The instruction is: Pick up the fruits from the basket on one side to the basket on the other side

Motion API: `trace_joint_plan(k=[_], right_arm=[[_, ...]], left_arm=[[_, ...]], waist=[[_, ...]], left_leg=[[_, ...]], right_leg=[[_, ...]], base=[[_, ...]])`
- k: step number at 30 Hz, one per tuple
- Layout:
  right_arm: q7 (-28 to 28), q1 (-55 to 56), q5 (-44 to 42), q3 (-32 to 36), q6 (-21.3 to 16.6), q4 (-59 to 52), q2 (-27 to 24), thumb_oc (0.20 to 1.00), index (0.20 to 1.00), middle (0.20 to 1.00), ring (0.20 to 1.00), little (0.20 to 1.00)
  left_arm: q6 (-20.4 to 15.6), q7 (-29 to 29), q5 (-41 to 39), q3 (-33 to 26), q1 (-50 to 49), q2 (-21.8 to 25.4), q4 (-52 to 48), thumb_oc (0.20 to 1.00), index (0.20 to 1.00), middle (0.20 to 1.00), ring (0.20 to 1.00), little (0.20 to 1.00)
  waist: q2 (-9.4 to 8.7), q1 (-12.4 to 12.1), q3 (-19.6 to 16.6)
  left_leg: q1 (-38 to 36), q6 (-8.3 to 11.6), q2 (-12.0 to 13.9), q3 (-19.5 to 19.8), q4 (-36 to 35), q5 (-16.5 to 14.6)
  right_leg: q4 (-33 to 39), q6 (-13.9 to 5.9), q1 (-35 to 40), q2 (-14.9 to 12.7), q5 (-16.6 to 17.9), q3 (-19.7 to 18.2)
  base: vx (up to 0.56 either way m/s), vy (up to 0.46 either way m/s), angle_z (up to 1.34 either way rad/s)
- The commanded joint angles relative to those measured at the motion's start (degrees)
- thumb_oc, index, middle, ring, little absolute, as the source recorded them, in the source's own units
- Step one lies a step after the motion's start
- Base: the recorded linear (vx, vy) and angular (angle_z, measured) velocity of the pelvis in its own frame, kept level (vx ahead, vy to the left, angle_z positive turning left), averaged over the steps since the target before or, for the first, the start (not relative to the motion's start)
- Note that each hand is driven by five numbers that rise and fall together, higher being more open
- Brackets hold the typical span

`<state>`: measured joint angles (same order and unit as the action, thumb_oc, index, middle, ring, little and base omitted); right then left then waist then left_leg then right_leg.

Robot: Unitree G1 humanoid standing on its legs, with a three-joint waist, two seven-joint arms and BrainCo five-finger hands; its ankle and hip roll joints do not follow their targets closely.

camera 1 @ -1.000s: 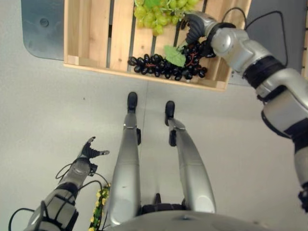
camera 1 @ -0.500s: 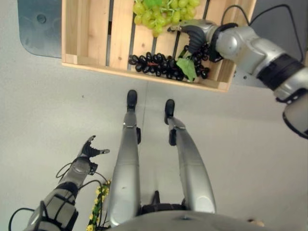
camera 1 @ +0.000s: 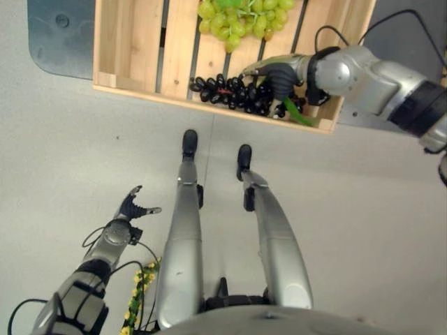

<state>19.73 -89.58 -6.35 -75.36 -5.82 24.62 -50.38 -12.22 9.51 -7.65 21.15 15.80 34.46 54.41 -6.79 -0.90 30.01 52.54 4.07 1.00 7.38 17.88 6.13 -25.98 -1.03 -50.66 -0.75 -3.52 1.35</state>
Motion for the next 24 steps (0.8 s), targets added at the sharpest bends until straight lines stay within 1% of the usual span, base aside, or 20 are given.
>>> trace_joint_plan(k=[1, 5, 6, 7, 9, 10, 15, 17, 18, 22, 24], right_arm=[[2.04, 4.7, -2.1, -0.87, -1.12, -4.42, -2.5, 1.0, 1.0, 1.0, 1.0, 1.0], [1.77, 5.47, -2.1, -0.19, -0.99, -3.77, -1.76, 1.0, 1.0, 1.0, 1.0, 1.0], [1.47, 6.11, -1.73, 0.46, -0.89, -3.15, -1.33, 1.0, 1.0, 1.0, 1.0, 1.0], [1.47, 6.13, -1.72, 0.47, -0.9, -3.15, -1.32, 1.0, 1.0, 1.0, 1.0, 1.0], [0.94, 7.58, -0.68, 1.44, -0.88, -2.26, -0.88, 1.0, 1.0, 1.0, 1.0, 1.0], [0.94, 7.6, -0.67, 1.46, -0.88, -2.26, -0.87, 1.0, 1.0, 1.0, 1.0, 1.0], [0.33, 11.47, 2.05, 4.76, -0.29, -0.57, -0.16, 1.0, 1.0, 1.0, 1.0, 1.0], [0.0, 11.93, 2.12, 5.59, -0.17, 0.13, 0.14, 1.0, 1.0, 1.0, 1.0, 1.0], [-0.66, 12.44, 2.85, 6.38, -0.15, 1.28, 0.83, 1.0, 1.0, 1.0, 1.0, 1.0], [-2.21, 12.79, 5.1, 7.82, -0.05, 4.23, 2.9, 1.0, 1.0, 1.0, 1.0, 1.0], [-3.72, 13.15, 6.58, 9.15, -0.12, 6.84, 4.7, 1.0, 1.0, 1.0, 1.0, 1.0]], left_arm=[[-0.37, -0.25, -0.01, -3.14, -4.26, 0.66, -1.14, 1.0, 1.0, 1.0, 1.0, 1.0], [-0.27, -0.37, 0.15, -2.96, -4.83, 0.86, -2.62, 1.0, 1.0, 1.0, 1.0, 1.0], [-0.24, -0.33, 0.26, -2.87, -5.67, 0.95, -4.75, 1.0, 1.0, 1.0, 1.0, 1.0], [-0.22, -0.33, 0.27, -2.88, -5.7, 0.97, -4.78, 1.0, 1.0, 1.0, 1.0, 1.0], [-0.22, -0.4, 0.22, -2.91, -7.16, 1.36, -9.19, 1.0, 1.0, 1.0, 1.0, 1.0], [-0.2, -0.4, 0.22, -2.92, -7.19, 1.38, -9.22, 1.0, 1.0, 1.0, 1.0, 1.0], [0.18, -0.72, 0.39, -3.32, -9.53, 2.26, -15.47, 1.0, 1.0, 1.0, 1.0, 1.0], [0.24, -0.78, 0.53, -3.31, -9.6, 2.32, -15.36, 1.0, 1.0, 1.0, 1.0, 1.0], [0.36, -0.86, 0.58, -3.19, -9.75, 2.33, -16.23, 1.0, 1.0, 1.0, 1.0, 1.0], [0.53, -0.7, 0.59, -3.0, -9.4, 2.18, -15.09, 1.0, 1.0, 1.0, 1.0, 1.0], [0.71, -0.54, 0.57, -2.53, -8.95, 1.97, -14.39, 1.0, 1.0, 1.0, 1.0, 1.0]], waist=[[-0.9, -0.58, -0.21], [-0.57, -0.68, -0.21], [-0.3, -0.77, -0.21], [-0.32, -0.78, -0.21], [0.29, -0.94, -0.21], [0.28, -0.94, -0.21], [1.21, -1.09, -0.21], [1.27, -1.07, -0.21], [1.54, -1.07, -0.21], [2.02, -1.08, -0.21], [2.41, -1.11, -0.21]], left_leg=[[0.92, 0.26, 0.52, -0.96, 6.53, -5.87], [1.32, 0.13, 0.43, -1.1, 6.77, -5.9], [1.64, -0.02, 0.4, -1.11, 6.82, -5.91], [1.63, -0.02, 0.4, -1.11, 6.82, -5.91], [2.06, -0.14, 0.35, -1.15, 6.54, -5.81], [2.05, -0.14, 0.35, -1.15, 6.53, -5.81], [2.62, -0.34, 0.19, -1.16, 6.44, -5.75], [2.72, -0.38, 0.11, -1.16, 6.48, -5.76], [2.98, -0.43, -0.04, -1.08, 6.59, -5.74], [3.56, -0.53, -0.2, -1.01, 6.77, -5.77], [3.84, -0.57, -0.25, -1.06, 6.63, -5.63]], right_leg=[[4.24, -4.61, 2.4, -2.55, 2.09, -2.61], [4.09, -4.62, 1.86, -2.45, 2.31, -2.75], [4.11, -4.62, 1.53, -2.49, 2.47, -2.72], [4.11, -4.61, 1.55, -2.49, 2.48, -2.72], [4.51, -4.63, 1.3, -2.55, 2.61, -2.86], [4.52, -4.62, 1.31, -2.55, 2.61, -2.86], [4.48, -4.47, 0.55, -2.64, 2.49, -3.01], [4.4, -4.42, 0.38, -2.61, 2.49, -3.08], [4.19, -4.36, 0.05, -2.59, 2.44, -3.12], [3.76, -4.31, -0.75, -2.58, 2.42, -3.21], [3.65, -4.33, -1.17, -2.64, 2.48, -3.2]], base=[[0.0, 0.0, 0.0], [0.0, 0.0, 0.0], [0.0, 0.0, 0.0], [0.0, 0.0, 0.0], [0.0, 0.0, 0.0], [0.0, 0.0, 0.0], [0.0, 0.0, 0.0], [0.0, 0.0, 0.0], [0.0, 0.0, 0.0], [0.0, 0.0, 0.0], [0.0, 0.0, 0.0]])
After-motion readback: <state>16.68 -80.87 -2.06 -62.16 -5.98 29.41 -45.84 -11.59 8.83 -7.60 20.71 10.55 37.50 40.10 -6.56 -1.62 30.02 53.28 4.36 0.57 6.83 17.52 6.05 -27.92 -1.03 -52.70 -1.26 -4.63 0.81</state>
